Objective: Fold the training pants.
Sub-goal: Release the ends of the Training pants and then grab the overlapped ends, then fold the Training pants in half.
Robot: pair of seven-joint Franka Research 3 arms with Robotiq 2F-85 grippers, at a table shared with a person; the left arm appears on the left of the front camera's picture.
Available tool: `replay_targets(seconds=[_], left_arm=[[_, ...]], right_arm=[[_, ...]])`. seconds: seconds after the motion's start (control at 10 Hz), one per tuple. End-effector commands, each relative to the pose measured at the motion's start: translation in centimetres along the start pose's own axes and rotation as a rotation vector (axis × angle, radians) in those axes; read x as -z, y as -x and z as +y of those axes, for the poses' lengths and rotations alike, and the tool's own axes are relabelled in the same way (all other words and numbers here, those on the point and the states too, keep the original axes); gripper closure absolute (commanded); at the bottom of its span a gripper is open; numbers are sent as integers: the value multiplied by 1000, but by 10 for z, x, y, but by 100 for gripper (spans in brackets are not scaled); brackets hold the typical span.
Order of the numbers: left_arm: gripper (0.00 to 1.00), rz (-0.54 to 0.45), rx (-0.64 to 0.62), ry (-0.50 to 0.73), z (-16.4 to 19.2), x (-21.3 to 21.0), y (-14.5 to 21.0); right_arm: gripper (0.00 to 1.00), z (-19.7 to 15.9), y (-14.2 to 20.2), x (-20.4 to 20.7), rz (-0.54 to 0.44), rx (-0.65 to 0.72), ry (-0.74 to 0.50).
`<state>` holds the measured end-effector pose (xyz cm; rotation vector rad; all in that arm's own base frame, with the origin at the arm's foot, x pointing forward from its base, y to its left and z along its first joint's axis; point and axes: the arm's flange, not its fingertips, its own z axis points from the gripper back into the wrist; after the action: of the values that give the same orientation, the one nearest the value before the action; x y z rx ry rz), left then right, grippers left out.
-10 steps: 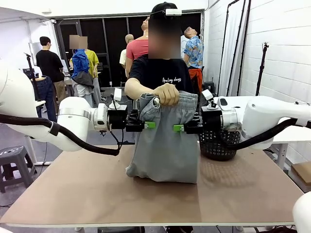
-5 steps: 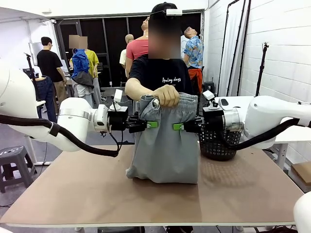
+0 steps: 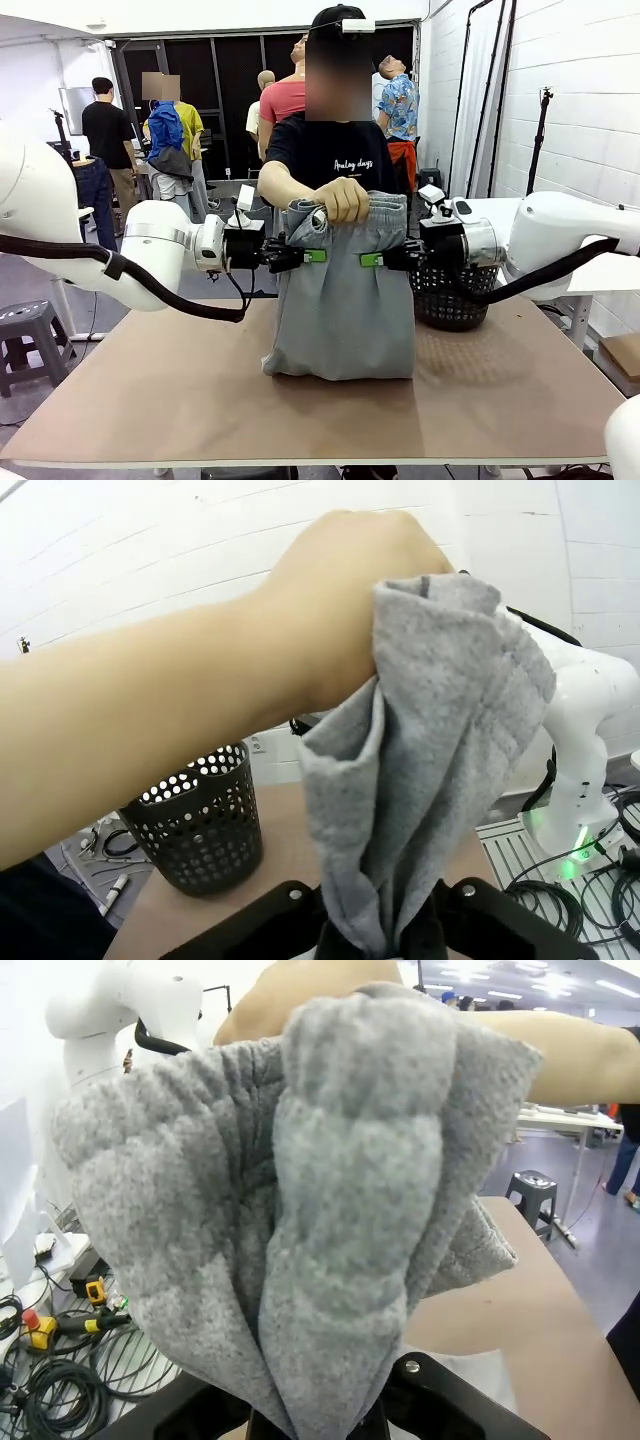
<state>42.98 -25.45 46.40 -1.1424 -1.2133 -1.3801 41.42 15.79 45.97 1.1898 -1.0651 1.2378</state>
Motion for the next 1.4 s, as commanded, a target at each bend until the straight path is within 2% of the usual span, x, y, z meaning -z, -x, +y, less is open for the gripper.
replay_targets(seconds=[0.0, 0.1, 0.2, 0.3, 1.3], left_arm=[[100, 10, -31, -36, 6, 1, 3], [100, 16, -42, -34, 6, 1, 6], [100, -48, -64, 28, 3, 1, 8], [100, 6, -11, -10, 2, -1, 3], [100, 6, -11, -10, 2, -1, 3]], right_arm=[[100, -4, -11, -2, 45, -9, 1], [100, -6, -13, -1, 69, -40, 21], [100, -11, -14, 3, 78, -89, 44], [100, -4, -2, -1, 26, -14, 2], [100, -4, -2, -1, 26, -14, 2]])
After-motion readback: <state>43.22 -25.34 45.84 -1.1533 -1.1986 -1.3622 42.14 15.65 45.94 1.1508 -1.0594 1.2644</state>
